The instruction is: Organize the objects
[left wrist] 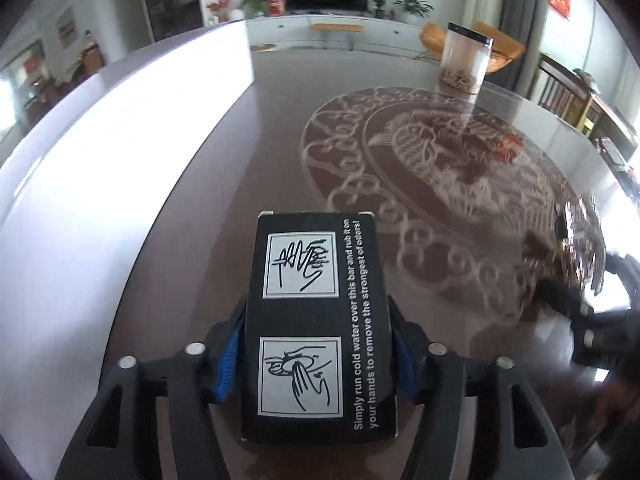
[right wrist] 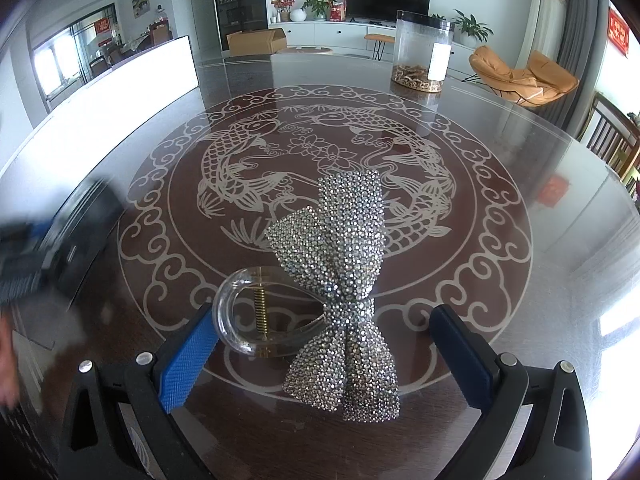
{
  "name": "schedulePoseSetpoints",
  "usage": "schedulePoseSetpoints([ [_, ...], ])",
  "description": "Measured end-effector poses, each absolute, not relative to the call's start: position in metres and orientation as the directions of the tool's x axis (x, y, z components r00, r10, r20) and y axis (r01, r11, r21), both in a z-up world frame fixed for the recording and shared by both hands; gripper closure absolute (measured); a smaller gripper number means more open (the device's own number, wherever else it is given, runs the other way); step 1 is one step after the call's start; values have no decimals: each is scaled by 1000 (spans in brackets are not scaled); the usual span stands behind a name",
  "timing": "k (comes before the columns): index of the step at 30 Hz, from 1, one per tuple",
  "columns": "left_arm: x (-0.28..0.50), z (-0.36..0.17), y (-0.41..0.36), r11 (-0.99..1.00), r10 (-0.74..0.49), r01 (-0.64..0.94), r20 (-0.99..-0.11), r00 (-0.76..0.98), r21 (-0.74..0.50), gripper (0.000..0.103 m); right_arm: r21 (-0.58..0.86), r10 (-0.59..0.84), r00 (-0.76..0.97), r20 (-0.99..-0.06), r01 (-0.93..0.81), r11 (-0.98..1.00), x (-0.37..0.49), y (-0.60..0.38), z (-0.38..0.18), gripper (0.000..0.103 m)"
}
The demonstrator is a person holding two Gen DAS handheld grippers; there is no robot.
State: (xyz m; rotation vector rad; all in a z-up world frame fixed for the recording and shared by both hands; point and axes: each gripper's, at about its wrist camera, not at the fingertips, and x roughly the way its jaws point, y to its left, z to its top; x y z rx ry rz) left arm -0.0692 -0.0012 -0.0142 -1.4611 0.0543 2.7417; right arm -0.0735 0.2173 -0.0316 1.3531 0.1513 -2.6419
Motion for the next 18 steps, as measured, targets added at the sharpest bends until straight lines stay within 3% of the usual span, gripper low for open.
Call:
schedulePoseSetpoints([
  [2,-67,-17,-3,-999,23,-48,-836,-549,4,13,-13,-104,-574,-812,196,-980,-73,217,-31,0],
  [5,-70,-22,0,-998,17,-59,-835,-551,18,0,-13,-104,-574,-812,196,-980,-73,217,-32,0],
  [18,-63,-21,-9,-998,31,-59,-821,-570,3,0,-13,-104,-574,-812,196,-980,-73,218,-31,0],
])
